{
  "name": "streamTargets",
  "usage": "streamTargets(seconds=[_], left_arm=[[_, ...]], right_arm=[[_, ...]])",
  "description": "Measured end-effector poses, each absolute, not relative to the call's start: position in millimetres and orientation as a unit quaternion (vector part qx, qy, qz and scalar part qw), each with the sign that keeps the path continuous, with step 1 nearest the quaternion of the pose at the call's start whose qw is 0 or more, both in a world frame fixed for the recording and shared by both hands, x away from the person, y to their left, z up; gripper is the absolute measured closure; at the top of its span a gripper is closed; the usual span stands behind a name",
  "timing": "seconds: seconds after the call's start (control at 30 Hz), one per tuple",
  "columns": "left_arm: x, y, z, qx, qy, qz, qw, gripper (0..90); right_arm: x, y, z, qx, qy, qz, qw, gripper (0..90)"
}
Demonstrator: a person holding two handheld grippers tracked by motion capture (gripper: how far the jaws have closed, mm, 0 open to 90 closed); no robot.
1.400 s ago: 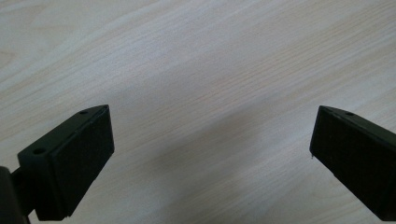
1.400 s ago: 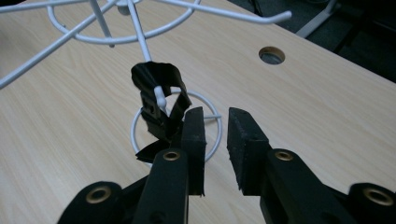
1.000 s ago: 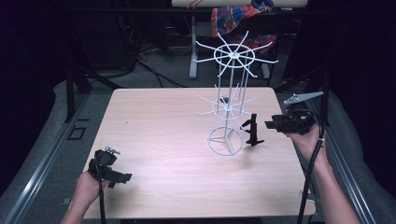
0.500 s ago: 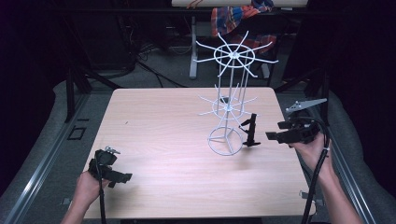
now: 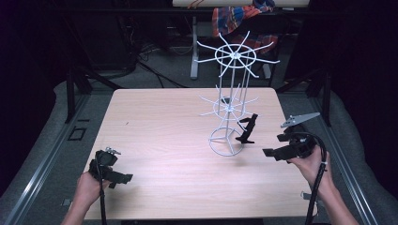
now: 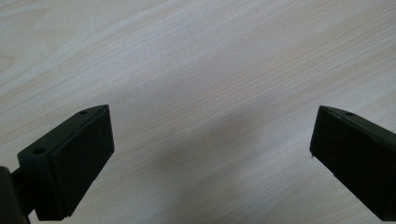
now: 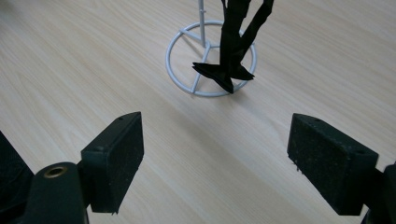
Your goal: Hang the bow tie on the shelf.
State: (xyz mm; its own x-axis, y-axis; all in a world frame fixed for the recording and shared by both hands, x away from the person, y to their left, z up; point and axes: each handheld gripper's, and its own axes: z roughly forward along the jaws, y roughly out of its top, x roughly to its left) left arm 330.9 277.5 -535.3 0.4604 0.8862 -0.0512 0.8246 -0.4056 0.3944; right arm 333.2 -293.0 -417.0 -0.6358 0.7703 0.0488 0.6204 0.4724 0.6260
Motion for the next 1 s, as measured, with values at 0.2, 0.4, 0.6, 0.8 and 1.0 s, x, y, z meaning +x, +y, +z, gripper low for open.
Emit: streamTargets(seconds=[0.2, 0.4, 0.6, 0.8, 1.0], left_arm=[[330, 278, -535, 0.833, 0.514, 0.085, 0.186, 0.0], [330, 276, -536, 0.836, 0.510, 0.083, 0.183, 0.0], [330, 276, -536, 0.838, 0.507, 0.081, 0.184, 0.0], [328, 276, -535, 0.836, 0.507, 0.081, 0.193, 0.0], [327, 276, -534, 0.837, 0.504, 0.080, 0.197, 0.0]], right_arm=[[328, -289, -428, 0.405, 0.856, 0.302, 0.109, 14.8], [322, -282, -451, 0.404, 0.865, 0.278, 0.105, 8.1], [318, -283, -477, 0.415, 0.869, 0.258, 0.080, 2.8], [314, -280, -504, 0.415, 0.881, 0.219, 0.055, 0.0], [315, -276, -512, 0.411, 0.888, 0.196, 0.053, 0.0]])
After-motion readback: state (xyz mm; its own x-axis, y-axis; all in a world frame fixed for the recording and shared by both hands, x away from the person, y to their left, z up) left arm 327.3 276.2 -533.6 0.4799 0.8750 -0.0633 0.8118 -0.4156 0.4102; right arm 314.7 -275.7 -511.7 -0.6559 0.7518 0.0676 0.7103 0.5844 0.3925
